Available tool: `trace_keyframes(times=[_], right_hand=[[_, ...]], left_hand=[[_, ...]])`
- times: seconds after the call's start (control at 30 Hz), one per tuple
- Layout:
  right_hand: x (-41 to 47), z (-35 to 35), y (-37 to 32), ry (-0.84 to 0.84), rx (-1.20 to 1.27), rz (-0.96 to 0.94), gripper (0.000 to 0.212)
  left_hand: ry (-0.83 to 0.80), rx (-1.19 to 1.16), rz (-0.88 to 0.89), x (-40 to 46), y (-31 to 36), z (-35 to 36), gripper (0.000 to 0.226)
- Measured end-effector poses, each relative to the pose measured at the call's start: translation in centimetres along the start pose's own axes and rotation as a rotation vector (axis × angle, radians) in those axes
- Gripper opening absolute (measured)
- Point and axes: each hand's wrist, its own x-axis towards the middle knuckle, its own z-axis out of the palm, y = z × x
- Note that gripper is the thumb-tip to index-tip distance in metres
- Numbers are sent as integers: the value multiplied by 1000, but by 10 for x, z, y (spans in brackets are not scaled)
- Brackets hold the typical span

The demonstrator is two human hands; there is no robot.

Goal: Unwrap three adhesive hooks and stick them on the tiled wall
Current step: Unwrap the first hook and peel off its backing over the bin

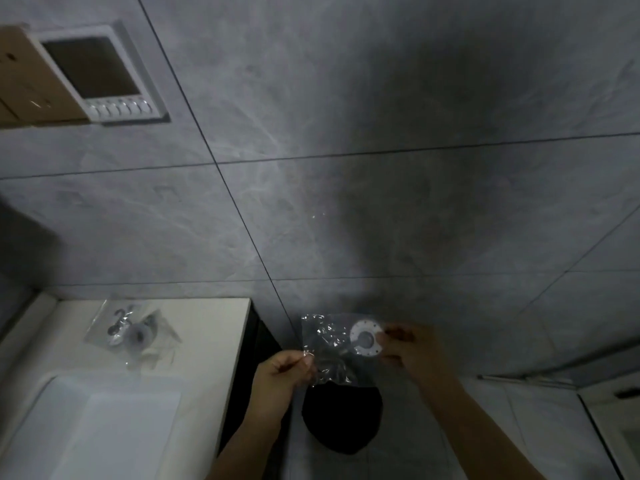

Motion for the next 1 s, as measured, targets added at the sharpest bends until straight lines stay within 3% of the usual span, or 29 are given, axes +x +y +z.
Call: trace_keyframes(times=[0.1, 0.27, 0.53, 0.6, 0.87, 1.0], right_hand=[[5, -6, 18, 32, 25, 49, 9], [18, -15, 62, 93, 95, 186, 15], [44, -20, 153, 147, 91, 304, 3], [58, -18, 180, 175, 98, 328, 4], [111, -13, 289, 222, 76, 385, 6], [133, -16, 344, 237, 56, 391, 8]], left_hand=[[43, 16, -74, 11, -25, -2, 12], [72, 112, -194, 33, -73, 0, 11], [16, 290, -319, 83, -165, 2, 13], [29, 309, -344, 99, -195, 2, 10], [14, 443, -419, 161, -343, 15, 36], [-7, 589, -445, 190, -420, 27, 19]])
